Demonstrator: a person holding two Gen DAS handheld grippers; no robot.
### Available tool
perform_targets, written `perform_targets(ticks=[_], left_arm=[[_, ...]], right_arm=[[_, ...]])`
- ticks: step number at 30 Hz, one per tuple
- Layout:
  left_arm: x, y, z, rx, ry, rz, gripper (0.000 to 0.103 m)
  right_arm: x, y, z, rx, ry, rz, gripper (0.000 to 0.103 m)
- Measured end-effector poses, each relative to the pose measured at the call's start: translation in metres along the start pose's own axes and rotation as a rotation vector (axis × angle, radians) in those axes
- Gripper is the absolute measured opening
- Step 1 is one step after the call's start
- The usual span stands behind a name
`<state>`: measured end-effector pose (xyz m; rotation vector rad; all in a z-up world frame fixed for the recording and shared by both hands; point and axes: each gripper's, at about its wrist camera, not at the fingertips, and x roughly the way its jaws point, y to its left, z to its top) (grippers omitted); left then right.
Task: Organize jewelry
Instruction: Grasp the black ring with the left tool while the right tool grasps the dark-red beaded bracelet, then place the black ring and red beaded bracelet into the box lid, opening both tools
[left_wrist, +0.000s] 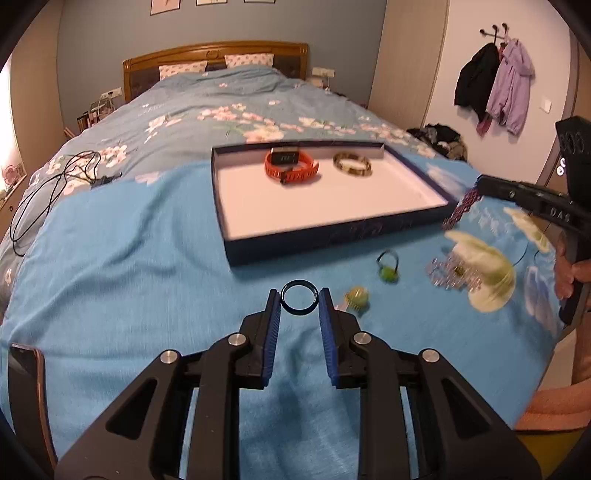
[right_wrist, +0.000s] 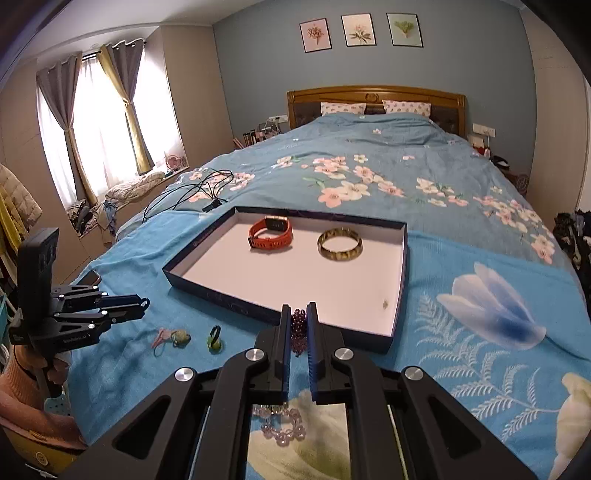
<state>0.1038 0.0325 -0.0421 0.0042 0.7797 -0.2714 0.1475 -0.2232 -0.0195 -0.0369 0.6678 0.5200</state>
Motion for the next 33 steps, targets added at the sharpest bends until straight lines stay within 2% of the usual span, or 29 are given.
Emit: perform_targets(ticks=[6,14,33], left_arm=[[-0.008,-0.006,0.016,0.009,-0.054,-0.013,0.022],[-0.007,-0.013,0.035,0.016,-0.088,-0.029,0.022],[0.027,-0.015,0.071,0.038,-0.086,-0.035,0.022]], right_arm=[[-0.002,0.003,0.008,-0.008,-0.023,0.010,0.006],[0.002,0.008,0.021,-0.025,-0.044,0.028,0.006],[0.041,0.007,0.053,-0.012,-0.037,0.063,0.006]])
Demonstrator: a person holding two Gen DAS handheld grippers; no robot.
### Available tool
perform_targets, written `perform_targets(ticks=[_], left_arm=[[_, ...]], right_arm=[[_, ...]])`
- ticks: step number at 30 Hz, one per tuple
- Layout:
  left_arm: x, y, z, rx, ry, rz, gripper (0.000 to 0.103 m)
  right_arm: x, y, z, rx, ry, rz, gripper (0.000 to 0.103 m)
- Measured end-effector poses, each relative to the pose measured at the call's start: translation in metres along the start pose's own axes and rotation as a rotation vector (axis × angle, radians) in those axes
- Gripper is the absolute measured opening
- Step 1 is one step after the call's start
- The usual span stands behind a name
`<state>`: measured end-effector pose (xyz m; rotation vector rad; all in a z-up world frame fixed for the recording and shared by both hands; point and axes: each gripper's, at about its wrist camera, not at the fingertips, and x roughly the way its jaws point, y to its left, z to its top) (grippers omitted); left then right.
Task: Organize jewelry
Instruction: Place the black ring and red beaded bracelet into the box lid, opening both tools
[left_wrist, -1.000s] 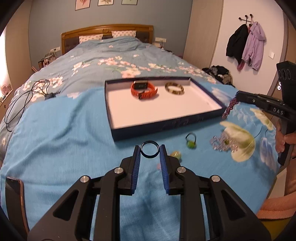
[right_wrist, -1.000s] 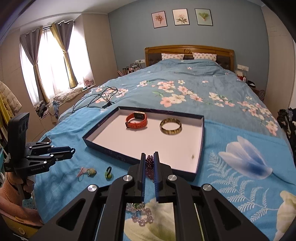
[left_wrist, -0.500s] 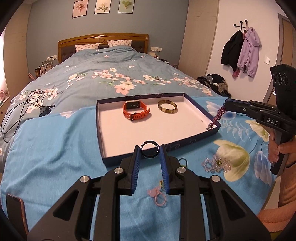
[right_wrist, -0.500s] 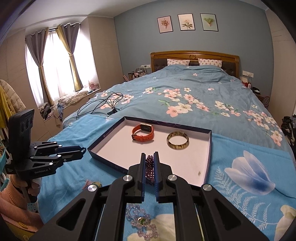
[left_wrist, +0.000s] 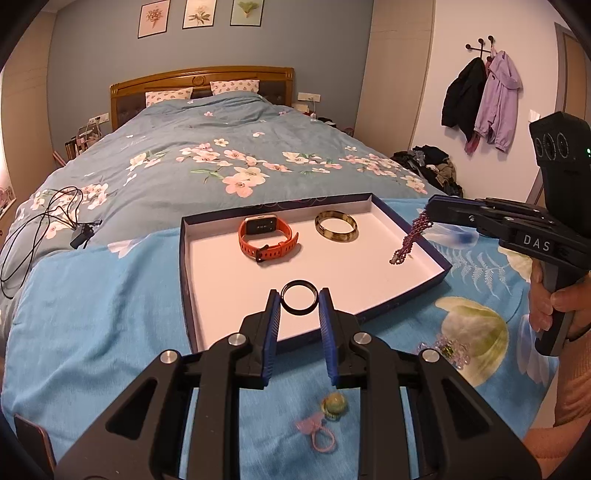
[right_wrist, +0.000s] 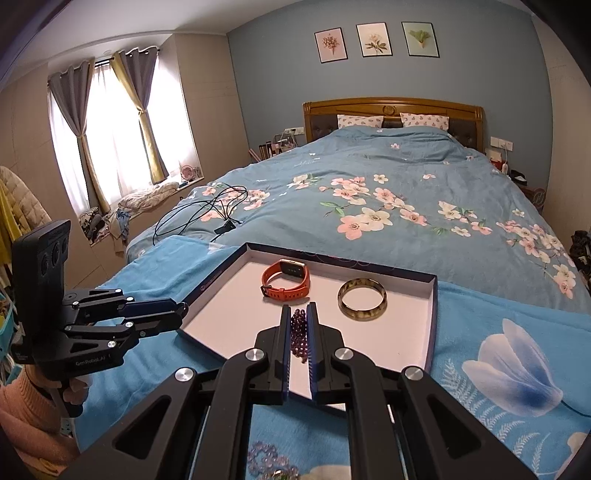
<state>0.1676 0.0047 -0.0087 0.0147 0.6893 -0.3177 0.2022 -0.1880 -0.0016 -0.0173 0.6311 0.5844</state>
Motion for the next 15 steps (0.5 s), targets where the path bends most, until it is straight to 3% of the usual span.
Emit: perform_targets(ticks=[15], left_arm=[[0.046,0.012,0.019,-0.027,0.058,0.005,0.022]], right_arm=[[0.041,-0.015,0.011,0.046,0.040,0.013,0.006]])
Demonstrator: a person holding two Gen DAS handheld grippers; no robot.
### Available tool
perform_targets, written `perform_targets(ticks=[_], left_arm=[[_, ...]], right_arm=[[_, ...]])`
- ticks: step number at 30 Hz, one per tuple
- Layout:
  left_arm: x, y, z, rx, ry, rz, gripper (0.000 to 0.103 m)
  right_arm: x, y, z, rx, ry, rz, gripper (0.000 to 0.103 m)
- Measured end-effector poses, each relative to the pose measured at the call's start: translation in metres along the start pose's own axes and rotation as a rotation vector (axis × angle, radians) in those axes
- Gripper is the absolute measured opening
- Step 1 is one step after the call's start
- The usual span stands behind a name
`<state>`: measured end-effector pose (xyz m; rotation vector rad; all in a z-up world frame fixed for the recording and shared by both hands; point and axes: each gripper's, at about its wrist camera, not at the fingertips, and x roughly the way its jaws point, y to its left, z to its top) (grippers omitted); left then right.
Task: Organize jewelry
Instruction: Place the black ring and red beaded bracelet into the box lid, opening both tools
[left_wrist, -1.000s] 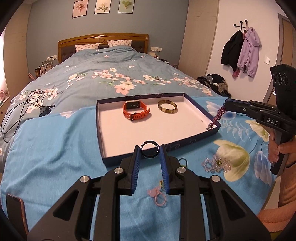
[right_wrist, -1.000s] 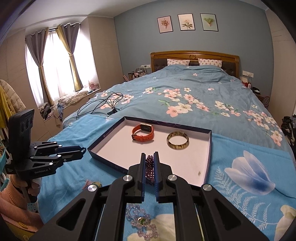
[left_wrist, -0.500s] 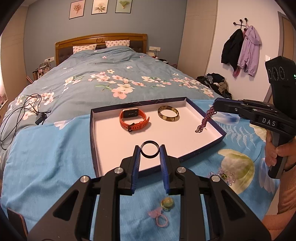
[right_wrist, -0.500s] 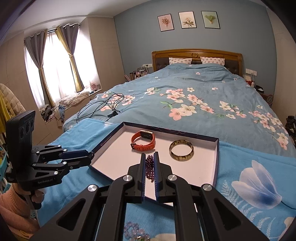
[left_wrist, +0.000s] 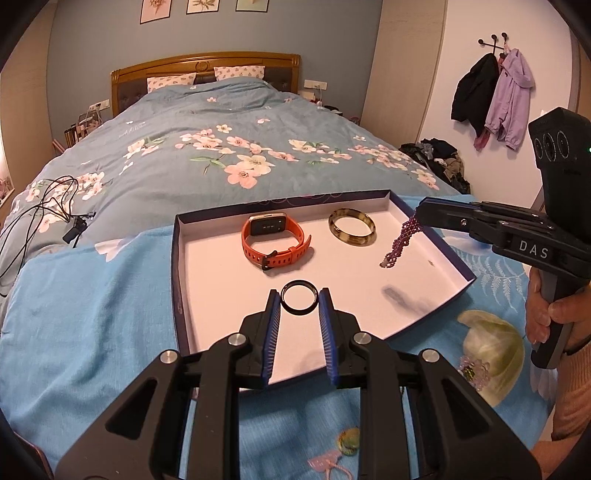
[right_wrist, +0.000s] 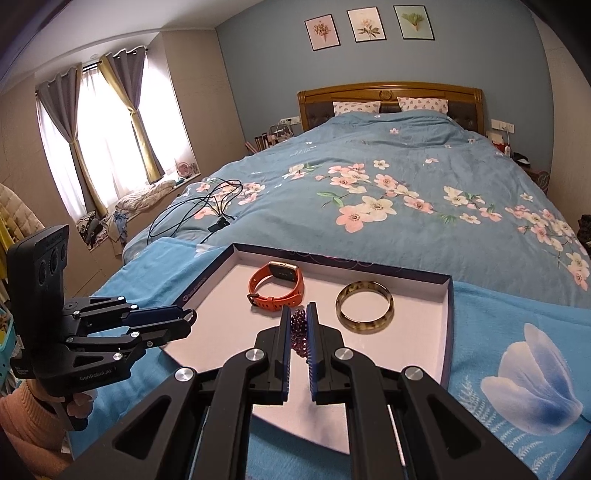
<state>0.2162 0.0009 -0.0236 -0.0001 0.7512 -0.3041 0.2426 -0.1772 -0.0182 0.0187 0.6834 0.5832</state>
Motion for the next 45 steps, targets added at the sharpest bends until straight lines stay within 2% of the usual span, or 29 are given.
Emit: perform_targets(ticks=[13,25,35,38,40,45], left_arm=[[0.032,0.003,0.015,-0.011,0.051,0.002,0.022],[0.067,0.007,0.015,-0.021,0.125,-0.003,0.022],[0.090,0.006,0.020,-0.018,0.159,0.036,0.022],[0.096,0.008,0.024,-0.030,0.171,0.030,0.022],[0.100,0.009,0.025,-0.035,0.178,0.029,0.022],[0.096,0.010,0.024,-0.049,0.160,0.023,0.030]], right_arm=[[0.035,-0.010,0.011,0.045,0.035,0.038,0.006],[0.045,-0.034,-0.003,0.056,0.099,-0.046,0.006],[0.053,-0.046,-0.012,0.059,0.141,-0.096,0.008],[0.053,-0.049,-0.014,0.064,0.144,-0.110,0.010],[0.051,-0.052,-0.014,0.077,0.138,-0.121,0.019],[0.035,-0.052,-0.017,0.083,0.110,-0.133,0.030]])
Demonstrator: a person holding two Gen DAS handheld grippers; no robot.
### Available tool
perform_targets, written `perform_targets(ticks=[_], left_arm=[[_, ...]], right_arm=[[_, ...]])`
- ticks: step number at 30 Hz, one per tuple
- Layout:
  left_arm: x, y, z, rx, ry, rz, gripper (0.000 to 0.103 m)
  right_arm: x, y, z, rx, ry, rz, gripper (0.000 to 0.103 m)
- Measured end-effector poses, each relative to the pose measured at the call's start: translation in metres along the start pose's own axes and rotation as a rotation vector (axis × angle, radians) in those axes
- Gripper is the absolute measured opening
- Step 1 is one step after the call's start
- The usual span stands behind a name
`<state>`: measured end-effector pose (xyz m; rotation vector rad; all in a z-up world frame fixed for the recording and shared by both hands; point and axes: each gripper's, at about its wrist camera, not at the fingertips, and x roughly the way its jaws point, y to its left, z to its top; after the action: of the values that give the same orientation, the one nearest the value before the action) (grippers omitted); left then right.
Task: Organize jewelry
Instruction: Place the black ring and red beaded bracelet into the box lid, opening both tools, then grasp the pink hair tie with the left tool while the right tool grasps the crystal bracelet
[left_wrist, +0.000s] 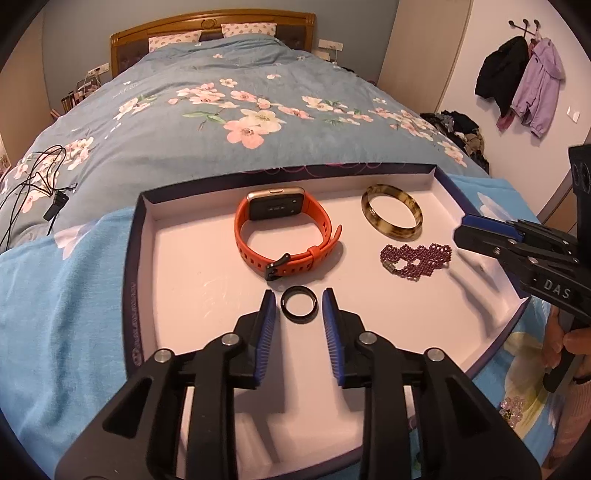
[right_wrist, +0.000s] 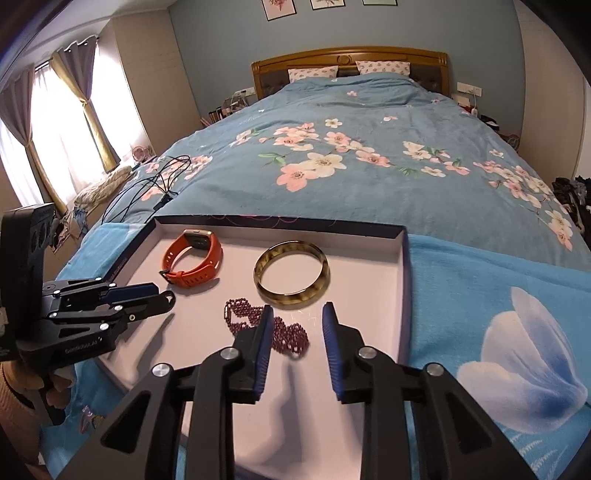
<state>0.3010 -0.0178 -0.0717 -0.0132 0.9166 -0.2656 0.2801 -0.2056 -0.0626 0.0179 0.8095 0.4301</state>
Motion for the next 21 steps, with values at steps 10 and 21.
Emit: perform_targets(ticks=[10,21], left_arm=[[-0.079,0.007,-0.029,0.003,-0.148,-0.018,0.040],[-0.115,0.005,-0.098,0.020,-0.142,-0.030,0.041]], right_arm=[[-0.057,0.021,-0.038,-0.077,-0.044,0.109,0.039],[-0.067,0.046,-0.095,-0.192,0.085,0.176,0.033]])
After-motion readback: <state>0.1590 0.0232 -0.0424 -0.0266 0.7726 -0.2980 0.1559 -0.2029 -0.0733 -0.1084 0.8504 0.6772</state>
